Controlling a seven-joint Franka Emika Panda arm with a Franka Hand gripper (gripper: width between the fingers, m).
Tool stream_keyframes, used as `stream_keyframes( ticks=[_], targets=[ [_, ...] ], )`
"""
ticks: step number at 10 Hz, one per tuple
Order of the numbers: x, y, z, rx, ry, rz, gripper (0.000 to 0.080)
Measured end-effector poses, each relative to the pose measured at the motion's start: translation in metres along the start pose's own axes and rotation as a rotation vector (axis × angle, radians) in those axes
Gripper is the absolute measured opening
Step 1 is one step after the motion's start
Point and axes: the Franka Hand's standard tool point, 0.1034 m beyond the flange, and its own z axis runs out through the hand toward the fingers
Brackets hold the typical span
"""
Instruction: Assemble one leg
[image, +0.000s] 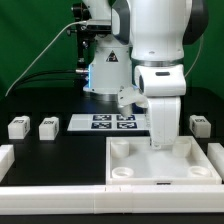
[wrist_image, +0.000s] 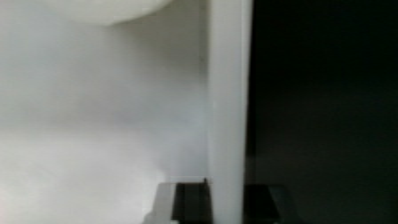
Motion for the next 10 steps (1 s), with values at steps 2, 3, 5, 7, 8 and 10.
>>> stream_keyframes(
  ticks=[2, 3, 5, 7, 8, 10],
  targets=[
    [0.0070, 0.0104, 0.0010, -0.007, 0.003, 0.012, 0.0062],
    [0.0092, 0.0123, 0.0020, -0.002, 0.002, 0.011, 0.0062],
    [0.0085, 0.0123, 0.0018, -0.003, 0.002, 0.008, 0.0062],
    [0.0062, 0.0104, 0.0025, -0.001, 0.002, 0.014, 0.0256],
    [0.0060, 0.0096, 0.0030, 0.001, 0.002, 0.014, 0.0256],
    [0.0053, 0.0079, 0.0028, 0.002, 0.001, 0.025, 0.0566]
  ],
)
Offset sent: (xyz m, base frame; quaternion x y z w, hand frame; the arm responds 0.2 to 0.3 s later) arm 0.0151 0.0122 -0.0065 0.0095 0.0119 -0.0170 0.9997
